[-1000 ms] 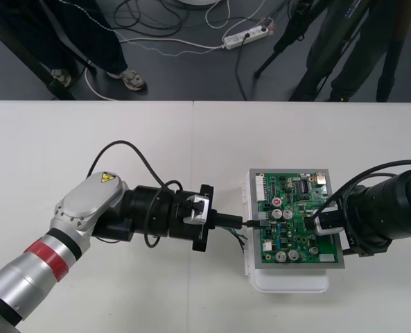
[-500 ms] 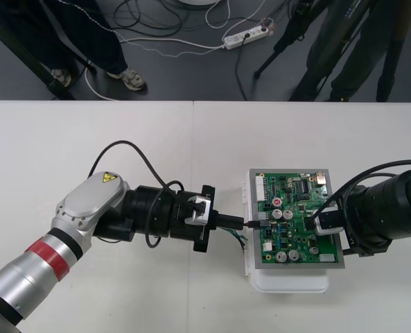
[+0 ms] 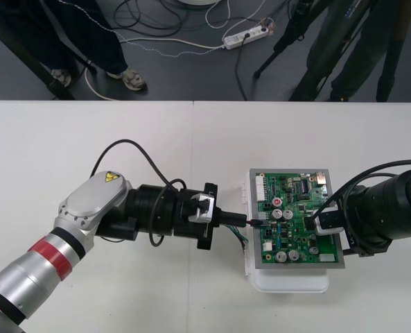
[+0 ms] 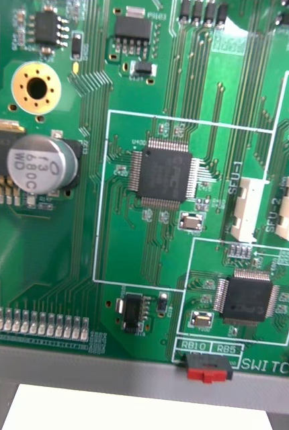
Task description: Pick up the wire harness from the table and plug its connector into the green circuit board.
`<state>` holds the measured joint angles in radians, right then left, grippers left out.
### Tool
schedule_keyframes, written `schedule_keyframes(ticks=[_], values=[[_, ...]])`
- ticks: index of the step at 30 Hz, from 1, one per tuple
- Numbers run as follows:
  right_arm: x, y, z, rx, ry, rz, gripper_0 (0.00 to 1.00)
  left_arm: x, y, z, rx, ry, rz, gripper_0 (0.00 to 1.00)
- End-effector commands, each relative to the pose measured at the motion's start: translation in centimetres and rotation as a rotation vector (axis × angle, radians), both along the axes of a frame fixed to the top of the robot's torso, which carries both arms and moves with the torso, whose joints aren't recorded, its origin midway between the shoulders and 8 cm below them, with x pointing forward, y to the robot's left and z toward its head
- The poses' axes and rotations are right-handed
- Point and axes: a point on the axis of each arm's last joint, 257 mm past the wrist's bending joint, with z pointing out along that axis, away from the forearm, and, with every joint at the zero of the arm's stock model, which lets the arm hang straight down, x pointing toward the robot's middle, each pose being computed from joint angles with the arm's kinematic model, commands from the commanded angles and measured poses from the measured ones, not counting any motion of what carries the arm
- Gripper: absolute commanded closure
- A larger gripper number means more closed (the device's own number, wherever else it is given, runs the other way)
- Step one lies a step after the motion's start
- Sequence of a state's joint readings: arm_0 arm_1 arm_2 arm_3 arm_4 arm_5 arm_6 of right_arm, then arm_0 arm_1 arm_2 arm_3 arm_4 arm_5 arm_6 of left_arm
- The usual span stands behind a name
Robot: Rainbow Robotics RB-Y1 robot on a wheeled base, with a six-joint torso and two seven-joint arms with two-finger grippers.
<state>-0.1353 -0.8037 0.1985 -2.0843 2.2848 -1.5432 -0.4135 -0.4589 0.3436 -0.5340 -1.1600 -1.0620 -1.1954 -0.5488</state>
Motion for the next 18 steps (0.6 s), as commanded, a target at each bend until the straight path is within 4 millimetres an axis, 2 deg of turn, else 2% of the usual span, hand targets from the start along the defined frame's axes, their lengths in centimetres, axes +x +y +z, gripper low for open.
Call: schedule_keyframes(ticks=[1, 18], values=[[0.58, 0.95, 0.81, 0.016, -0.012, -0.007, 0.0, 0.14, -3.11, 2.19, -0.043, -0.137, -0.026, 1.0], [0.47, 0.81, 0.8, 0.011, -0.008, -0.004, 0.0, 0.16, -3.05, 2.12, -0.04, -0.136, -0.025, 1.0]])
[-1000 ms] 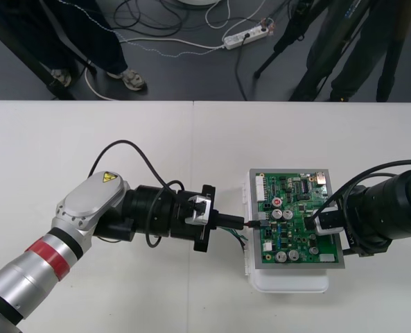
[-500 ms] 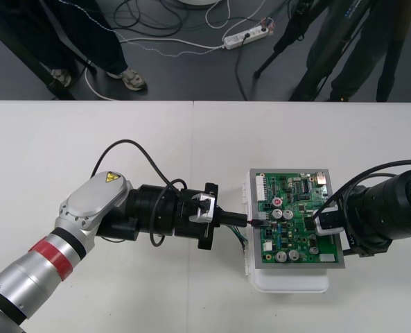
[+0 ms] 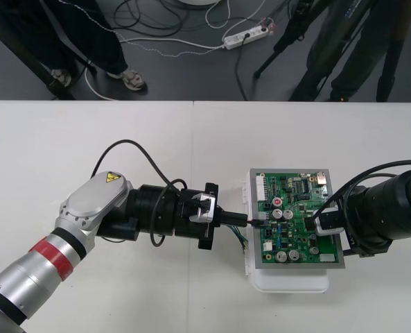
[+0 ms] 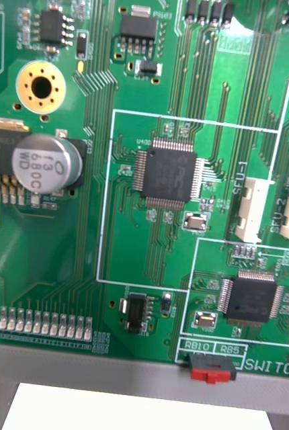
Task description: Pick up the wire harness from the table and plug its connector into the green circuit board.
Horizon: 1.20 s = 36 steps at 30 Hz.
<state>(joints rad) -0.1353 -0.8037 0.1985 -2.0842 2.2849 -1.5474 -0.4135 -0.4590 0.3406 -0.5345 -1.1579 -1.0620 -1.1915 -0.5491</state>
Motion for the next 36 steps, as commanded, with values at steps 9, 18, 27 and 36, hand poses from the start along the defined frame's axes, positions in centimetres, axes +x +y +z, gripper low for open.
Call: schedule_keyframes(ticks=[9, 18, 27, 36], values=[[0.6, 0.9, 0.8, 0.013, -0.012, -0.003, 0.0, 0.7, -1.6, 1.7, -0.017, -0.117, -0.012, 0.59], [0.6, 0.9, 0.9, 0.015, -0.013, -0.003, 0.0, 1.5, 1.0, 1.7, -0.004, -0.105, 0.003, 0.11], [0.8, 0.6, 1.1, 0.012, -0.019, -0.007, 0.0, 2.2, 3.8, 1.8, 0.003, -0.086, 0.022, 0.06], [1.6, -1.3, 2.4, -0.004, -0.044, -0.032, 0.0, 3.5, 7.7, 2.2, 0.03, -0.07, 0.056, 0.04]])
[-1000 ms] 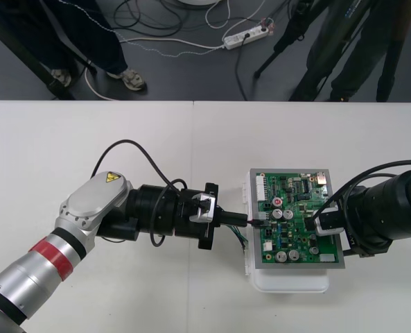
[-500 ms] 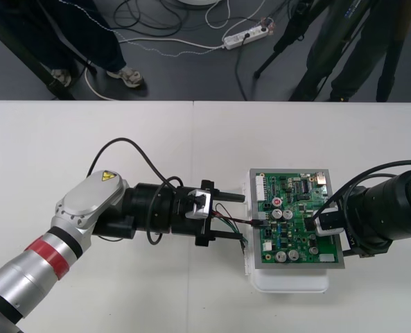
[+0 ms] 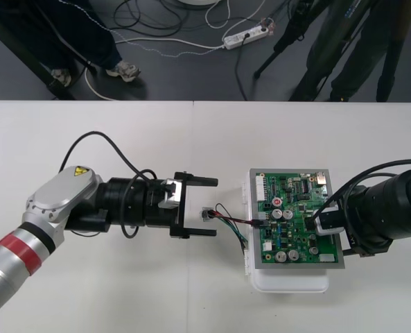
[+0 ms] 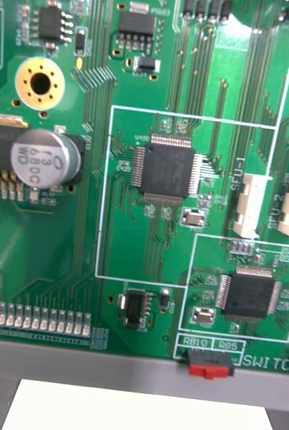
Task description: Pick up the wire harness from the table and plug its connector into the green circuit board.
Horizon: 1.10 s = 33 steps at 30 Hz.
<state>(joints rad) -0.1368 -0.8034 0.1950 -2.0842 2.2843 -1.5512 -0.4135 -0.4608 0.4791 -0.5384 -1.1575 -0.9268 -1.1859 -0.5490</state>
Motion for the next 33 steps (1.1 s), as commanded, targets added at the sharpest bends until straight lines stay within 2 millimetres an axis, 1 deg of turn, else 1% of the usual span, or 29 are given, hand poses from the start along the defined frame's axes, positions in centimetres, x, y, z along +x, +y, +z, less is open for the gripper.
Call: schedule_keyframes(ticks=[1, 5, 6, 9, 11, 12, 15, 20, 24, 31, 33], values=[[1.7, -1.6, 2.6, -0.007, -0.049, -0.032, 0.0, 0.9, 2.7, 1.5, 0.037, -0.099, -0.027, 0.03], [1.8, -2.3, 3.3, -0.01, -0.055, -0.031, 0.0, 1.2, 4.9, 1.8, 0.059, -0.09, -0.023, 0.03], [1.8, -2.3, 3.5, -0.005, -0.057, -0.029, 0.0, 1.3, 5.2, 1.9, 0.062, -0.09, -0.023, 0.04], [1.8, -2.5, 4.5, 0.027, -0.053, -0.027, 0.0, 1.2, 6.7, 1.8, 0.085, -0.08, -0.027, 0.04], [1.8, -3.1, 5.2, 0.05, -0.045, -0.029, 0.0, 1.3, 8.0, 1.9, 0.104, -0.078, -0.027, 0.04], [1.8, -3.1, 5.5, 0.057, -0.044, -0.027, 0.0, 1.2, 8.3, 1.8, 0.108, -0.074, -0.027, 0.04], [1.6, -3.9, 6.9, 0.083, -0.035, -0.018, 0.0, 1.3, 10.2, 2.1, 0.136, -0.071, -0.027, 0.04], [1.4, -4.3, 9.1, 0.126, -0.038, 0.002, 0.0, 1.2, 12.8, 2.2, 0.185, -0.066, -0.024, 0.04], [0.6, -3.8, 10.4, 0.222, 0.012, 0.006, 0.0, 1.0, 14.7, 2.5, 0.226, -0.071, -0.022, 0.04], [0.1, -2.8, 12.5, 0.337, 0.062, 0.027, 0.0, 0.1, 16.6, 3.7, 0.271, -0.067, -0.022, 0.04], [0.0, -2.2, 13.6, 0.373, 0.054, 0.043, 0.0, -0.5, 16.9, 4.3, 0.279, -0.046, -0.025, 0.04]])
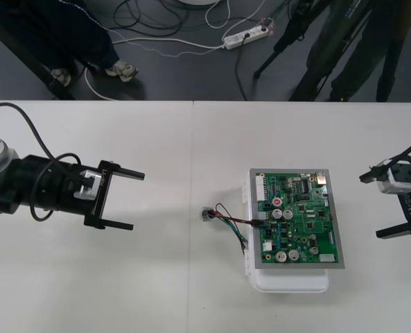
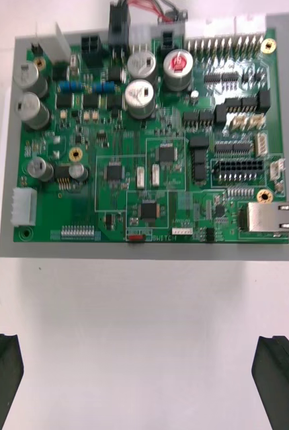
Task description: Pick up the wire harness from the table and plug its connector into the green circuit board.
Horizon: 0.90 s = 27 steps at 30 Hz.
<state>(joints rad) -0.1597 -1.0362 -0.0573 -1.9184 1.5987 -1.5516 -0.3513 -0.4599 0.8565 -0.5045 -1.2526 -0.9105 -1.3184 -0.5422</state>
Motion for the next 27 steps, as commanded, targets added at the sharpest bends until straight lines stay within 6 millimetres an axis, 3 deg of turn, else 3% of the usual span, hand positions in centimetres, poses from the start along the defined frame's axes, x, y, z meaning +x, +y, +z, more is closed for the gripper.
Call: schedule_keyframes(ticks=[1, 4, 15, 21, 27], values=[[1.2, -0.3, 4.3, 0.019, -0.089, 0.045, 0.0, -1.1, 2.2, 3.4, 0.023, 0.053, -0.004, 0.04], [1.2, 0.9, 6.2, 0.095, -0.117, 0.063, 0.0, -1.8, 2.7, 4.5, 0.039, 0.071, 0.0, 0.04], [1.9, 2.8, 9.8, 0.211, -0.188, 0.087, 0.0, -2.6, 4.1, 7.1, 0.119, 0.059, 0.024, 0.03], [1.9, 3.2, 11.0, 0.317, -0.156, 0.06, 0.0, -3.4, 3.9, 8.4, 0.147, 0.083, 0.028, 0.04], [1.0, 3.8, 10.8, 0.417, -0.097, 0.041, 0.0, -3.6, 3.9, 8.9, 0.176, 0.051, 0.03, 0.04]])
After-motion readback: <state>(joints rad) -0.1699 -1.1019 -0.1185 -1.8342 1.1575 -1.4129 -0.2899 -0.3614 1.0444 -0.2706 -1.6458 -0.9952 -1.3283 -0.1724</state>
